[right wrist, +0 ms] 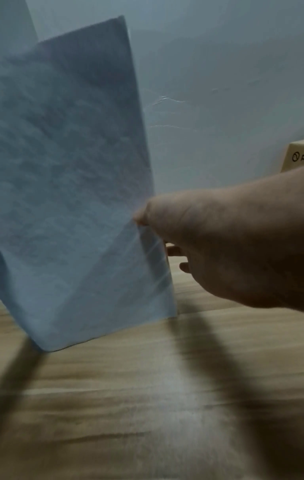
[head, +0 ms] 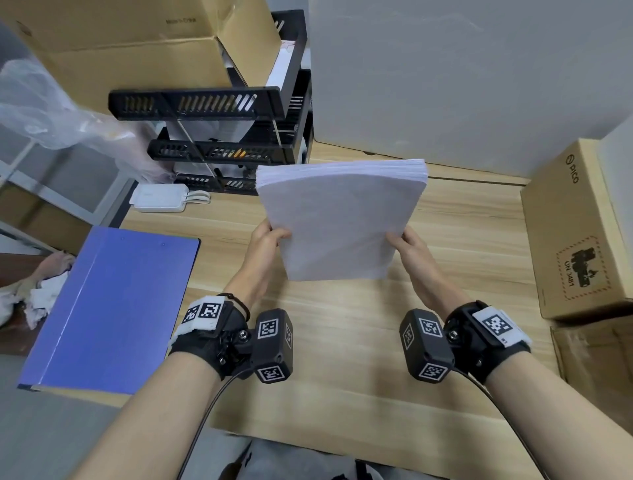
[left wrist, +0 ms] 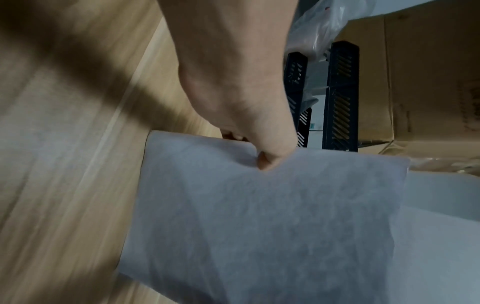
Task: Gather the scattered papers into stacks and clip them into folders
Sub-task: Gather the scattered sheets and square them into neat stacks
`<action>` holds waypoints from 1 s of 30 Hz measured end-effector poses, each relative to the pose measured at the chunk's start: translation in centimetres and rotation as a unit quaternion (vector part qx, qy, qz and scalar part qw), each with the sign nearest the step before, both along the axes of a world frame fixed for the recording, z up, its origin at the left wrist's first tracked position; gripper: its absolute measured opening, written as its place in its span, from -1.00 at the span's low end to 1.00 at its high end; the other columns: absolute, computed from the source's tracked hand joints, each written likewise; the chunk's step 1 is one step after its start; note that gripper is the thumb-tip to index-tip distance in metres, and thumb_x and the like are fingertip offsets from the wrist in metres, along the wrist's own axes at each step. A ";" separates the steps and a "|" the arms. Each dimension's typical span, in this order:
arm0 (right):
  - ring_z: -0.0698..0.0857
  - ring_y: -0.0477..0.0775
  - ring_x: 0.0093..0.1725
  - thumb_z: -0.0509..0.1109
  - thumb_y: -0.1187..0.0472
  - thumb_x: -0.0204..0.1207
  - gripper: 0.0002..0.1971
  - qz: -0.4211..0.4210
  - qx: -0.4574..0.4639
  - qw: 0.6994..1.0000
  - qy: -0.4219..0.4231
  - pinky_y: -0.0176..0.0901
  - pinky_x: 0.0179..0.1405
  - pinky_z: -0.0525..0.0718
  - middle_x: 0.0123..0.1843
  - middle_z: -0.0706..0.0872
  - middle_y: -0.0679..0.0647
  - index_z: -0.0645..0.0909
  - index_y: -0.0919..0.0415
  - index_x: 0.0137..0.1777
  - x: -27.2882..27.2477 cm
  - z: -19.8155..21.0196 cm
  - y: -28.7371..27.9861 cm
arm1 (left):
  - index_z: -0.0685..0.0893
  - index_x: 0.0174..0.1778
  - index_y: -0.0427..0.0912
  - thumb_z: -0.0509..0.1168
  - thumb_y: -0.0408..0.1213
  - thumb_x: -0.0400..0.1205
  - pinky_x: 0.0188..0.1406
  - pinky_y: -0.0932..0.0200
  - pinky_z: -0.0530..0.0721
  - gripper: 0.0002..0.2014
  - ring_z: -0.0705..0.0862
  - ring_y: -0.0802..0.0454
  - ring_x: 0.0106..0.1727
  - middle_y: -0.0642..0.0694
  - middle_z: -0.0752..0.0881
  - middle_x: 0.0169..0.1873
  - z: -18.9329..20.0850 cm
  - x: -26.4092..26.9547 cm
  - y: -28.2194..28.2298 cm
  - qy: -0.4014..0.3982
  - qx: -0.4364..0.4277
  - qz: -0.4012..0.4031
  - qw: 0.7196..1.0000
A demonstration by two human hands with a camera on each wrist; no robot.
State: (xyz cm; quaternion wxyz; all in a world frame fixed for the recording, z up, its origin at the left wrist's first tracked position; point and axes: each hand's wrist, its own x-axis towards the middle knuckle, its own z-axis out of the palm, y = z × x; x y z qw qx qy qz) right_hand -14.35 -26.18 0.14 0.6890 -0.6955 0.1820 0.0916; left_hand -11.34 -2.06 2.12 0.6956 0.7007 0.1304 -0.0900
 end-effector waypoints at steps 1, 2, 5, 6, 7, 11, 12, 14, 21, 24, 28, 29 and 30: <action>0.60 -0.55 -0.06 0.13 0.17 0.75 -0.75 0.005 -0.004 1.000 -0.004 -0.65 -0.25 0.54 0.14 0.66 -0.28 0.55 0.04 0.33 0.0 0.1 0.1 | 0.67 0.17 -0.04 0.15 -0.46 0.66 0.07 0.27 0.59 -0.69 0.70 0.19 0.12 0.13 0.78 0.07 0.1 0.0 -0.3 -0.004 -0.001 -0.011 1.000; 0.61 -0.55 -0.09 0.11 0.14 0.76 -0.75 0.004 -0.013 1.000 -0.011 -0.67 -0.30 0.53 0.12 0.66 -0.28 0.55 0.04 0.31 0.0 0.1 0.1 | 0.64 0.24 -0.01 0.14 -0.40 0.71 0.00 0.37 0.62 -0.70 0.71 0.30 0.10 0.16 0.76 0.12 0.1 0.0 -0.5 -0.010 -0.001 -0.019 1.000; 0.65 -0.34 -0.06 0.10 0.16 0.75 -0.76 -0.019 -0.058 0.997 -0.047 -0.57 -0.25 0.60 0.09 0.69 -0.13 0.58 0.13 0.23 0.3 0.7 -0.4 | 0.58 0.32 0.02 0.14 -0.35 0.76 -0.14 0.51 0.62 -0.72 0.71 0.46 0.02 0.19 0.73 0.14 0.6 0.6 -0.8 -0.025 0.012 -0.031 0.999; 0.64 -0.27 -0.06 0.11 0.17 0.74 -0.77 -0.026 -0.076 0.995 -0.056 -0.50 -0.21 0.61 0.06 0.69 -0.11 0.59 0.15 0.19 0.4 1.0 -0.7 | 0.59 0.33 0.02 0.16 -0.38 0.74 -0.13 0.49 0.63 -0.70 0.71 0.43 0.04 0.16 0.74 0.15 0.8 0.8 -0.8 -0.023 0.021 -0.042 0.999; 0.62 -0.21 -0.08 0.12 0.18 0.73 -0.79 -0.031 -0.095 0.993 -0.062 -0.40 -0.17 0.60 0.01 0.68 -0.10 0.59 0.15 0.12 0.5 1.2 -1.0 | 0.59 0.35 0.01 0.16 -0.41 0.73 -0.09 0.44 0.64 -0.67 0.72 0.38 0.08 0.13 0.74 0.18 0.8 0.9 -0.8 -0.015 0.028 -0.058 0.998; 0.50 -0.06 -0.22 0.15 0.18 0.69 -0.78 -0.002 -0.179 0.981 -0.068 -0.15 -0.25 0.42 -0.20 0.57 -0.02 0.50 0.20 -0.17 0.9 1.6 -2.1 | 0.61 0.33 -0.10 0.22 -0.55 0.57 0.07 0.20 0.64 -0.56 0.70 0.05 0.26 -0.01 0.76 0.19 -0.5 1.3 0.2 0.056 0.063 -0.109 0.990; 0.48 -0.04 -0.24 0.15 0.18 0.69 -0.76 0.020 -0.194 0.978 -0.068 -0.12 -0.27 0.41 -0.23 0.55 0.01 0.49 0.26 -0.18 0.8 1.7 -2.3 | 0.61 0.28 -0.14 0.25 -0.58 0.53 0.10 0.15 0.64 -0.56 0.69 -0.03 0.27 -0.05 0.76 0.15 -0.9 1.3 0.6 0.070 0.078 -0.095 0.990; 0.48 -0.06 -0.29 0.16 0.20 0.69 -0.75 0.065 -0.205 0.974 -0.068 -0.14 -0.29 0.41 -0.25 0.56 0.02 0.51 0.33 -0.15 0.3 1.7 -2.4 | 0.59 0.23 -0.17 0.28 -0.62 0.46 0.10 0.11 0.63 -0.55 0.68 -0.13 0.23 -0.09 0.75 0.05 -1.3 1.5 1.4 0.084 0.103 -0.037 0.990; 0.46 -0.08 -0.29 0.18 0.23 0.71 -0.73 0.180 -0.207 0.961 -0.037 -0.13 -0.23 0.40 -0.28 0.54 0.00 0.51 0.38 -0.18 -2.6 0.5 -1.8 | 0.44 0.47 0.12 0.53 -0.24 0.44 0.25 0.15 0.46 -0.32 0.45 0.15 0.36 0.15 0.51 0.32 0.1 2.1 2.1 0.024 0.218 -0.168 0.961; 0.47 -0.10 -0.28 0.17 0.23 0.73 -0.71 0.243 -0.207 0.947 -0.039 -0.18 -0.22 0.41 -0.27 0.54 -0.01 0.52 0.43 -0.14 -3.0 1.6 -0.9 | 0.57 0.39 0.01 0.52 -0.19 0.52 0.08 0.20 0.63 -0.49 0.68 0.08 0.25 0.07 0.70 0.23 1.1 2.1 2.4 0.072 0.172 -0.299 0.936; 0.55 -0.12 -0.24 0.16 0.22 0.73 -0.72 0.247 -0.213 0.945 -0.026 -0.24 -0.19 0.48 -0.20 0.63 0.00 0.60 0.42 -0.02 -3.9 2.8 0.2 | 0.70 0.22 -0.09 0.45 -0.16 0.59 -0.01 0.13 0.71 -0.71 0.81 0.00 0.06 -0.02 0.83 0.07 1.1 1.5 3.7 0.116 0.119 -0.373 0.913; 0.55 -0.12 -0.24 0.16 0.21 0.73 -0.72 0.247 -0.217 0.944 -0.019 -0.26 -0.20 0.48 -0.20 0.64 -0.01 0.61 0.39 -0.01 -4.4 2.9 0.4 | 0.69 0.24 -0.07 0.45 -0.17 0.59 0.01 0.15 0.70 -0.70 0.81 0.04 0.08 0.01 0.82 0.09 1.0 1.3 4.2 0.117 0.117 -0.388 0.907; 0.56 -0.13 -0.24 0.16 0.19 0.74 -0.72 0.245 -0.218 0.944 -0.011 -0.30 -0.23 0.48 -0.19 0.64 -0.01 0.62 0.38 0.00 -4.9 3.1 0.7 | 0.68 0.26 -0.04 0.45 -0.18 0.60 0.02 0.17 0.70 -0.69 0.80 0.07 0.10 0.04 0.81 0.10 0.9 1.0 4.6 0.115 0.115 -0.404 0.900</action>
